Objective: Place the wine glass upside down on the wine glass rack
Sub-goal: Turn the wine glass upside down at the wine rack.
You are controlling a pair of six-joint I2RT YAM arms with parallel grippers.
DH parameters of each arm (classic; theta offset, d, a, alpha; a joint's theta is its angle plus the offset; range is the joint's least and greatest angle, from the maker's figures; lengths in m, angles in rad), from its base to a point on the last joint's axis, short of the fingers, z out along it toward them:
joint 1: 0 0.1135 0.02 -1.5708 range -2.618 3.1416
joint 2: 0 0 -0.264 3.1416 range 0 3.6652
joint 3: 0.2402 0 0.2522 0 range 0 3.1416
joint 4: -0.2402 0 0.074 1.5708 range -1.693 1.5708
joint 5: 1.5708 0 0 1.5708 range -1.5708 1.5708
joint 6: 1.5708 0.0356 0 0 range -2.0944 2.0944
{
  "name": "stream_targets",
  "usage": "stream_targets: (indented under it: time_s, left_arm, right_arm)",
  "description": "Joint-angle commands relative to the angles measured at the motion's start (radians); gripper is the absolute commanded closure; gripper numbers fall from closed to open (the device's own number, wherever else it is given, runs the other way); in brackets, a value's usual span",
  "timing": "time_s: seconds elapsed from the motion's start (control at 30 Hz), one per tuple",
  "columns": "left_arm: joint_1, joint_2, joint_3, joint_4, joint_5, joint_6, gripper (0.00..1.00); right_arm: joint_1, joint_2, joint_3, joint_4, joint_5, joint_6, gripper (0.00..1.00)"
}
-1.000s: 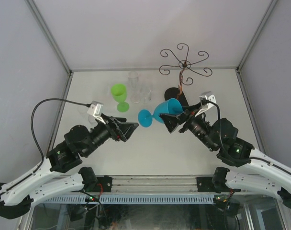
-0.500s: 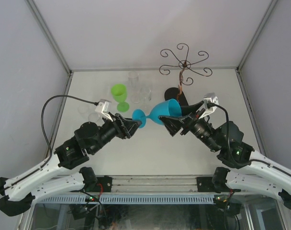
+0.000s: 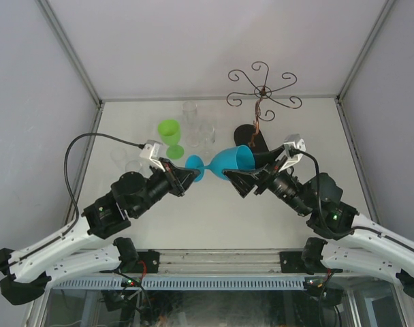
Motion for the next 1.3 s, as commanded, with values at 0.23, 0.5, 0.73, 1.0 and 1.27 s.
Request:
stream_targets:
  time_s: [0.23,0.5,0.73,1.0,1.27]
  left_arm:
    - [0.002,-0.041,0.029,-0.035,-0.066,0.117,1.00]
    - [0.002,-0.049,0.052,-0.112,-0.110,0.199,1.00]
    - [0.002,-0.065,0.098,-0.222,-0.174,0.337,1.00]
    - [0.003,-0.069,0.148,-0.296,-0.257,0.447,1.00]
    - [0.003,-0.039,0.177,-0.334,-0.297,0.526,1.00]
  right_arm:
    - [0.007,-0.012,0.016,0.023,-0.045,0.001,0.06]
    - [0.006,-0.004,0.082,-0.126,-0.042,-0.033,0.00]
    - [-0.003,-0.012,0.158,-0.345,-0.008,-0.083,0.00]
    - [-0.046,0.061,0.281,-0.625,-0.023,-0.108,0.01]
    - [-0.093,0.126,0.377,-0.798,-0.068,-0.113,0.02]
